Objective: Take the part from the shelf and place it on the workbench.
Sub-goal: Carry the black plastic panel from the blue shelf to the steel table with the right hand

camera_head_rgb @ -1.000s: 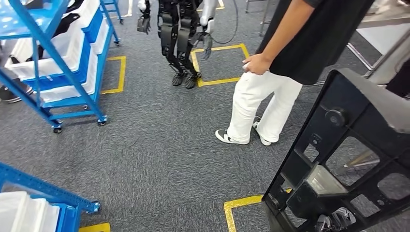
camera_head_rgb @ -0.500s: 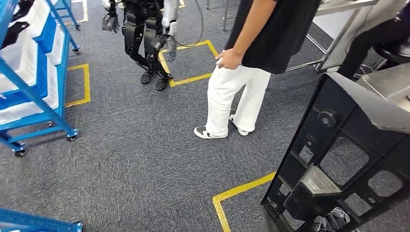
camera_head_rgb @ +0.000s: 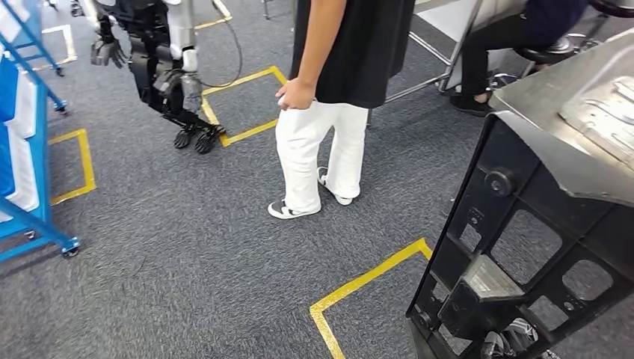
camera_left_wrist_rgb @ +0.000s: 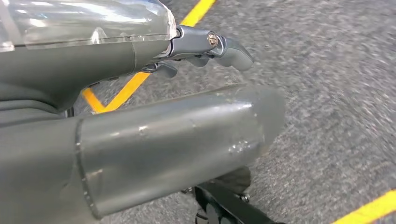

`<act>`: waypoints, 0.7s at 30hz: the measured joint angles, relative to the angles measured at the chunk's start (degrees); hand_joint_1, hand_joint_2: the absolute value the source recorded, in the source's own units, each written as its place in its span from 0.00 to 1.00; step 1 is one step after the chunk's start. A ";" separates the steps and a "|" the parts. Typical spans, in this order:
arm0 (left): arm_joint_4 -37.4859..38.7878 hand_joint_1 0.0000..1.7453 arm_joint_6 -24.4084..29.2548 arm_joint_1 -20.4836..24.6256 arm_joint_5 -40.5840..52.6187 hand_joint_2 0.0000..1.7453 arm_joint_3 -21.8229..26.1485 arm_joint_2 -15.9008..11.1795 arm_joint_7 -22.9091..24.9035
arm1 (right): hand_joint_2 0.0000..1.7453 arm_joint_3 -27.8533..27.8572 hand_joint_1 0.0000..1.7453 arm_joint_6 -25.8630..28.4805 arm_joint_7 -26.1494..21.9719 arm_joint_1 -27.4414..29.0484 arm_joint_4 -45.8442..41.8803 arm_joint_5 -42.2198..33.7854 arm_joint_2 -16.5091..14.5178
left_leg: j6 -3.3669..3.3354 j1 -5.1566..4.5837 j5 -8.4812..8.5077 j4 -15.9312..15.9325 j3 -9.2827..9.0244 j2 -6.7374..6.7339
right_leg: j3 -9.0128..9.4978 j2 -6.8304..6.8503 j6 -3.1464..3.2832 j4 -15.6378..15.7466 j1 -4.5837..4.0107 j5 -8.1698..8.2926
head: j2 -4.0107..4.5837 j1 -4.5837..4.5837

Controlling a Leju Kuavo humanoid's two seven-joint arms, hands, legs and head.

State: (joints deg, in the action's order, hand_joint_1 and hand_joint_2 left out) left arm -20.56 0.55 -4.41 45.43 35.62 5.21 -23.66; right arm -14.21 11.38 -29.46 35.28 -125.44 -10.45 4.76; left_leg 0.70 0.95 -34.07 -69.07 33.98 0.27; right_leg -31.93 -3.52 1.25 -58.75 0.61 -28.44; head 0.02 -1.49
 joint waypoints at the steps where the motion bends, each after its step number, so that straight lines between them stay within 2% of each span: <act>1: -0.10 0.00 -0.10 -0.02 0.09 0.00 0.21 0.01 -0.04 | 1.00 -0.09 1.00 0.02 0.00 -0.03 0.00 -0.01 0.08 | -0.07 0.11 1.92 3.74 -1.43 1.25 | -0.06 -0.73 -0.21 -0.29 0.00 -0.15 | 0.00 0.00; 2: -0.16 0.00 -0.30 -0.03 0.13 0.00 0.46 0.03 -0.19 | 1.00 -0.17 1.00 0.03 0.00 -0.09 0.00 -0.02 0.18 | -0.19 0.21 3.23 6.95 -2.62 2.45 | -0.25 -1.49 -0.49 -0.64 -0.03 -0.28 | 0.00 0.01; 3: -0.22 0.00 -0.60 -0.05 0.16 0.00 0.71 0.05 -0.41 | 1.00 -0.22 1.00 0.07 -0.01 -0.14 -0.01 -0.03 0.31 | -0.36 0.25 3.82 9.02 -3.35 3.37 | -0.49 -2.13 -0.83 -0.88 -0.03 -0.33 | -0.01 0.02; 4: -0.35 0.00 -1.02 -0.06 0.25 0.00 0.93 0.10 -0.70 | 1.00 -0.26 1.00 0.16 -0.02 -0.16 -0.01 -0.07 0.44 | -0.60 0.20 3.73 9.74 -3.57 3.79 | -0.74 -2.76 -1.19 -0.97 -0.03 -0.28 | -0.01 0.03; 6: -0.82 0.00 -2.11 -0.02 0.80 0.00 1.42 0.35 -1.32 | 1.00 -0.38 1.00 0.55 -0.04 -0.12 -0.02 -0.15 0.74 | -1.34 0.11 4.00 10.18 -3.76 2.64 | -1.10 -3.70 -1.92 -0.89 0.19 -0.05 | -0.01 0.02; 7: -1.17 0.00 -2.66 -0.02 1.26 0.00 1.77 0.54 -1.53 | 1.00 -0.48 1.00 0.79 -0.06 -0.07 -0.02 -0.20 0.91 | -1.80 0.14 4.24 10.49 -3.92 1.97 | -1.32 -3.11 -2.20 -1.24 0.18 -0.31 | 0.00 0.05; 8: -1.49 0.00 -3.20 -0.06 1.75 0.00 2.18 0.74 -1.68 | 1.00 -0.57 1.00 1.01 -0.08 -0.10 -0.02 -0.24 1.14 | -2.24 0.20 4.47 10.83 -4.05 1.24 | -1.94 -1.84 -2.44 -2.50 0.16 -1.20 | -0.01 0.10; 10: -2.12 0.00 -4.19 -0.28 2.70 0.00 3.16 1.14 -1.79 | 1.00 -0.73 1.00 1.36 -0.10 -0.24 -0.02 -0.33 1.71 | -2.78 0.18 4.66 11.19 -4.09 -0.24 | -4.51 1.46 -2.83 -8.07 0.08 -4.53 | 0.00 0.22; 11: -2.42 0.00 -4.60 -0.42 3.11 0.00 3.64 1.32 -1.80 | 1.00 -0.83 1.00 1.52 -0.09 -0.32 -0.01 -0.40 1.97 | -2.89 0.10 4.62 11.20 -4.05 -1.02 | -6.23 2.37 -3.01 -11.70 0.15 -6.28 | 0.00 0.25; 12: -2.70 0.00 -4.92 -0.53 3.43 0.00 4.11 1.50 -1.80 | 1.00 -0.91 1.00 1.68 -0.08 -0.34 0.03 -0.45 2.19 | -2.91 0.03 4.55 11.18 -4.02 -1.82 | -7.54 2.81 -3.16 -14.55 0.23 -7.29 | 0.00 0.25; 13: -2.97 0.00 -5.13 -0.61 3.64 0.00 4.54 1.64 -1.79 | 1.00 -1.00 1.00 1.80 -0.07 -0.32 0.07 -0.49 2.36 | -2.90 0.00 4.45 11.17 -4.04 -2.62 | -8.01 3.09 -3.24 -15.69 0.28 -7.25 | 0.00 0.24; 14: -3.20 0.00 -5.26 -0.63 3.79 0.00 4.88 1.81 -1.79 | 1.00 -1.05 1.00 1.88 -0.07 -0.30 0.10 -0.52 2.51 | -2.85 -0.01 4.33 11.16 -4.13 -3.36 | -7.42 3.34 -3.26 -14.73 0.29 -6.16 | 0.00 0.24; 15: -3.40 0.00 -5.37 -0.63 3.87 0.00 5.13 1.97 -1.79 | 1.00 -1.08 1.00 1.91 -0.07 -0.30 0.13 -0.52 2.65 | -2.76 -0.02 4.19 11.16 -4.33 -4.03 | -5.78 3.88 -3.15 -11.74 0.25 -4.30 | -0.01 0.24; 17: -3.80 0.00 -5.68 -0.62 4.16 0.00 5.51 2.38 -1.78 | 1.00 -1.14 1.00 2.02 -0.05 -0.33 0.11 -0.52 2.88 | -2.43 -0.16 3.82 11.11 -4.81 -5.13 | -1.64 6.39 -2.58 -4.06 -0.20 -1.18 | -0.01 0.25; 18: -3.98 0.00 -5.88 -0.61 4.30 0.00 5.73 2.55 -1.78 | 1.00 -1.16 1.00 2.09 -0.04 -0.32 0.09 -0.54 3.00 | -2.17 -0.27 3.64 11.09 -5.01 -5.63 | -0.36 7.40 -2.23 -1.54 -0.52 -0.53 | -0.01 0.23; 19: -4.20 0.00 -6.18 -0.60 4.47 0.00 5.97 2.75 -1.76 | 1.00 -1.17 1.00 2.17 -0.02 -0.29 0.04 -0.58 3.11 | -1.90 -0.38 3.48 11.10 -5.19 -6.17 | 0.15 7.91 -1.94 -0.32 -0.81 -0.45 | -0.01 0.23; 21: -4.75 0.00 -6.65 -0.51 4.77 0.00 6.39 3.09 -1.72 | 1.00 -1.18 1.00 2.28 0.03 -0.15 -0.09 -0.67 3.26 | -1.34 -0.51 3.26 11.31 -5.61 -7.39 | 0.07 6.80 -1.40 0.07 -0.91 -0.42 | -0.01 0.20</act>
State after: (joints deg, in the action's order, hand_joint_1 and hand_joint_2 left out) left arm -25.31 -6.10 -4.93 50.20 42.01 8.30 -25.38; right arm -15.39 13.66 -29.43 35.13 -125.53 -11.13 8.02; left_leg -0.64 0.44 -30.81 -57.77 28.37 -7.13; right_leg -31.86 3.28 -0.15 -58.68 -0.30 -28.85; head 0.01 -1.28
